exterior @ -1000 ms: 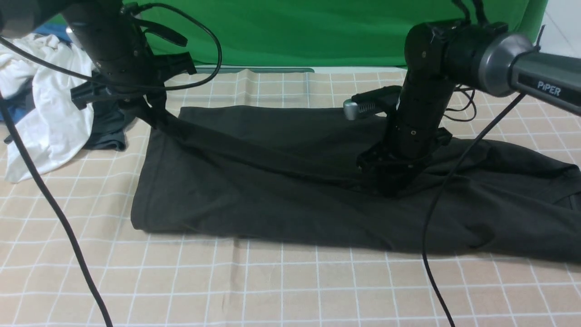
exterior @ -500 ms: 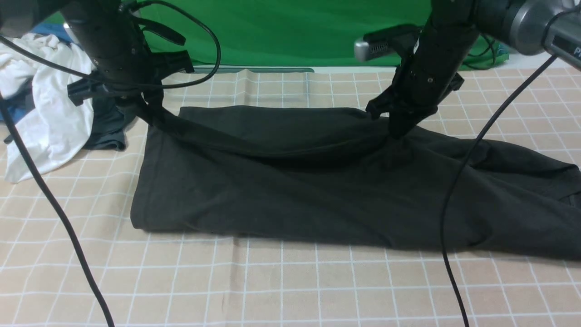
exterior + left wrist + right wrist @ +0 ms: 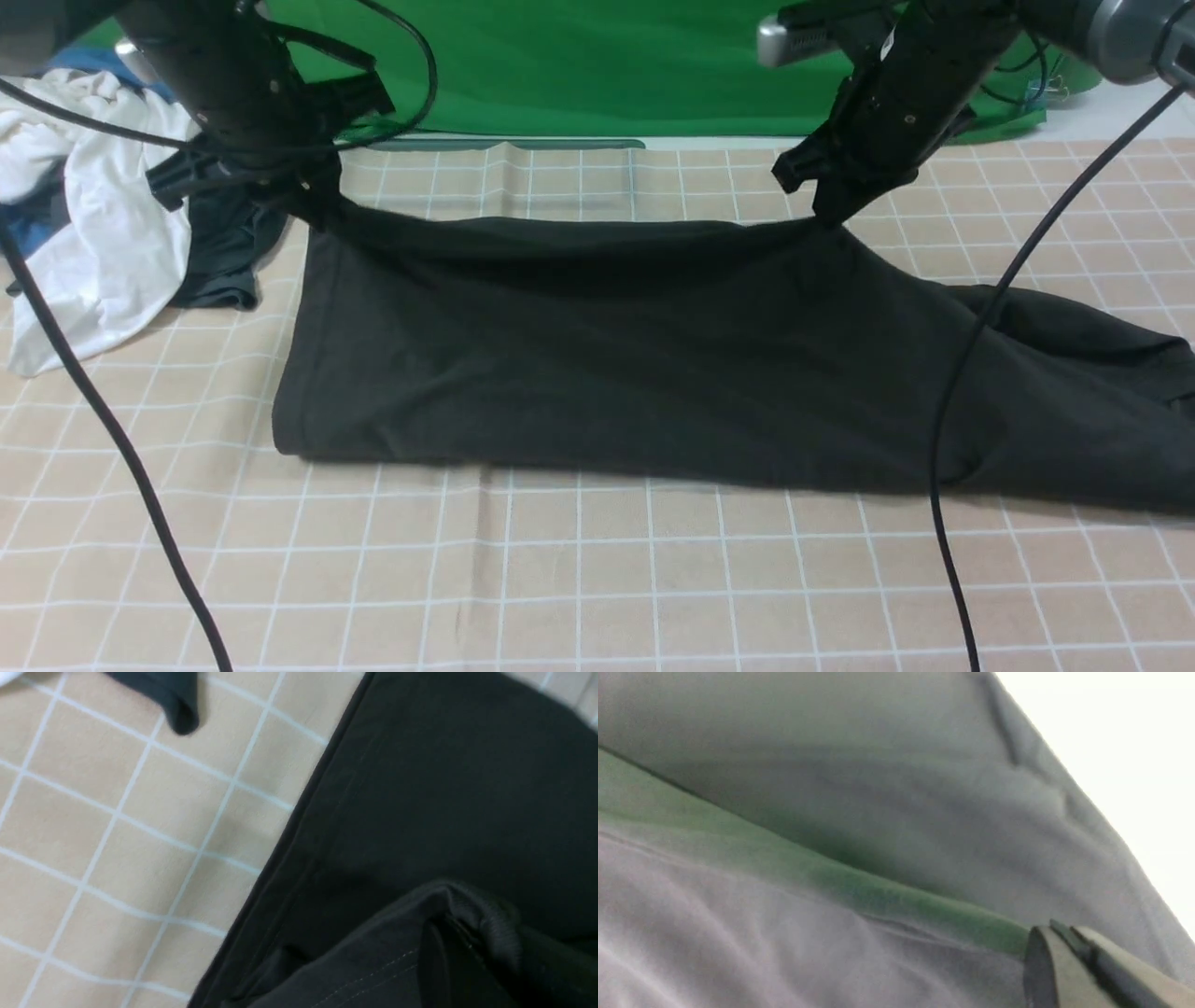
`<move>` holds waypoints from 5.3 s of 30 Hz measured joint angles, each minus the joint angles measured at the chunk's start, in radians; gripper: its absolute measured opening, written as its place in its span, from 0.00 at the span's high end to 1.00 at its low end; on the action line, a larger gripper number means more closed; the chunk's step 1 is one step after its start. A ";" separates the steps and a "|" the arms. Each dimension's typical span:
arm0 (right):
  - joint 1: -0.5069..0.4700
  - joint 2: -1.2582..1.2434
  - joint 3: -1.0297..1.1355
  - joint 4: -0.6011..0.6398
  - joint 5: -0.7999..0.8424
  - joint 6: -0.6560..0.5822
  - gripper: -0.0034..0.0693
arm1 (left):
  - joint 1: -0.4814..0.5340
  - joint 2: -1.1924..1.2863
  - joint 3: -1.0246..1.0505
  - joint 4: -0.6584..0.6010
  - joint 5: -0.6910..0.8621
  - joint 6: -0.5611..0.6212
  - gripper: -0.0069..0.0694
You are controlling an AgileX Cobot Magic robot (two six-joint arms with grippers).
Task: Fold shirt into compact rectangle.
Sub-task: 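Fold the black garment in half by bringing its near edge over to the far edge, then pull the folded dark garment lengthwise by its ends to straighten it flat on the table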
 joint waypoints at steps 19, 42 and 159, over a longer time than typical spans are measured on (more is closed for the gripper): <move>-0.013 0.129 -0.002 -0.003 -0.299 -0.002 0.87 | 0.031 0.171 -0.025 -0.032 -0.348 -0.026 0.86; -0.060 -0.277 0.065 -0.116 0.093 -0.032 0.90 | 0.031 -0.032 0.007 -0.146 -0.013 0.328 0.86; -0.327 -0.167 0.457 0.087 -0.293 -0.192 0.87 | -0.147 0.009 0.513 -0.179 -0.402 0.378 0.89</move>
